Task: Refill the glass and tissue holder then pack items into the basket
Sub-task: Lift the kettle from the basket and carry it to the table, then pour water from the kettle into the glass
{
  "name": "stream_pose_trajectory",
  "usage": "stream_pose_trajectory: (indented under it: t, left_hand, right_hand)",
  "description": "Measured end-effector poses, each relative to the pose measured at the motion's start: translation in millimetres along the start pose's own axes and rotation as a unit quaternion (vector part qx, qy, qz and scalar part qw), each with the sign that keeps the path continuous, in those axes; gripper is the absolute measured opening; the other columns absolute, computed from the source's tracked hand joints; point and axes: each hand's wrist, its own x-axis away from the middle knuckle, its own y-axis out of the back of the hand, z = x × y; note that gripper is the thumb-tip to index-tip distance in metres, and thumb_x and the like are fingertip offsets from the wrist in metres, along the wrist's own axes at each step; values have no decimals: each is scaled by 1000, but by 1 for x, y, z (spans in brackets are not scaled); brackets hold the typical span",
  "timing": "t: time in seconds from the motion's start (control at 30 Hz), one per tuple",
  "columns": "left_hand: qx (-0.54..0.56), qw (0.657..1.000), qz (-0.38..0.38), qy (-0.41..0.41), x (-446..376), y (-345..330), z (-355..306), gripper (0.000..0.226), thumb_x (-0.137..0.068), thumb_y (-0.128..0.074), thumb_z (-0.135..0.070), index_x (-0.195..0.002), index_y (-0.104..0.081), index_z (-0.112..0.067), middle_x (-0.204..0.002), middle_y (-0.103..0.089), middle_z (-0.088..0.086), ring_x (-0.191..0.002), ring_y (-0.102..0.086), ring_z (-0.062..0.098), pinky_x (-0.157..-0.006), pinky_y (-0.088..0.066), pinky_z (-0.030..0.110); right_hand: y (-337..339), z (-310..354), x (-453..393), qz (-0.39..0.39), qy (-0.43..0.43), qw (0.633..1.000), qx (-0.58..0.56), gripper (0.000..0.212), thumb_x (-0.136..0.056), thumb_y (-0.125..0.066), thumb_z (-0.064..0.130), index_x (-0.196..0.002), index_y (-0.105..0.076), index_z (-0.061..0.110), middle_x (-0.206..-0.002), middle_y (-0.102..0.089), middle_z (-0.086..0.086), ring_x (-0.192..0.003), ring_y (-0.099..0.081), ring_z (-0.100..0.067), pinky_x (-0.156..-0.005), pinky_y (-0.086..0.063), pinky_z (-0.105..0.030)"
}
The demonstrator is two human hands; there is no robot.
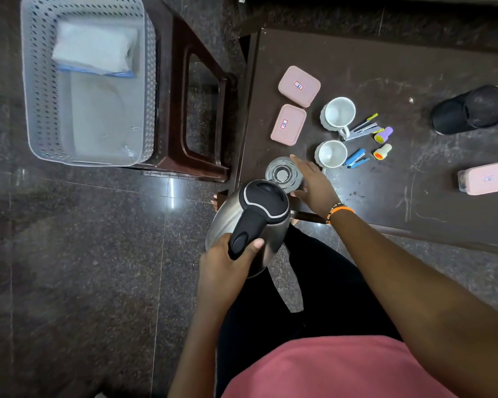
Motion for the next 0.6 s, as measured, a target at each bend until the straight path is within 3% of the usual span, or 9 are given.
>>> stream_pose_trajectory:
  t: [0.3,0.43,0.6]
  left_hand:
    - [52,997,48,6,-1,-6,-4,26,-89,-55,-34,-78,-55,-10,-75,-63,10,-74,-58,26,-65,-41,31]
    - [33,998,52,-7,-4,-9,-7,33,-89,-53,-40,-65,-47,-17,-70,-61,8,-66,-54,21,-53,-36,15]
    - [40,998,44,-2,-8,-10,-16,38,-88,-52,-42,-64,-47,-13,-73,-63,14,-70,-58,28,-59,-39,29]
  right_hand:
    - [1,1,-1,16,-18,1000,-20,82,-73,-64,0,-142,-27,26,-138,-43,-12,-121,-50,-32,-102,-44,-47]
    - [3,0,0,24,-23,999,-13,82,-76,-65,3,-143,-24,28,-139,-42,-13,-125,-47,-34,-106,-40,-48]
    - [4,-3,0,39,-20,999,2,84,-77,-66,5,-144,-20,30,-140,-42,-14,-128,-42,-35,-110,-35,-49]
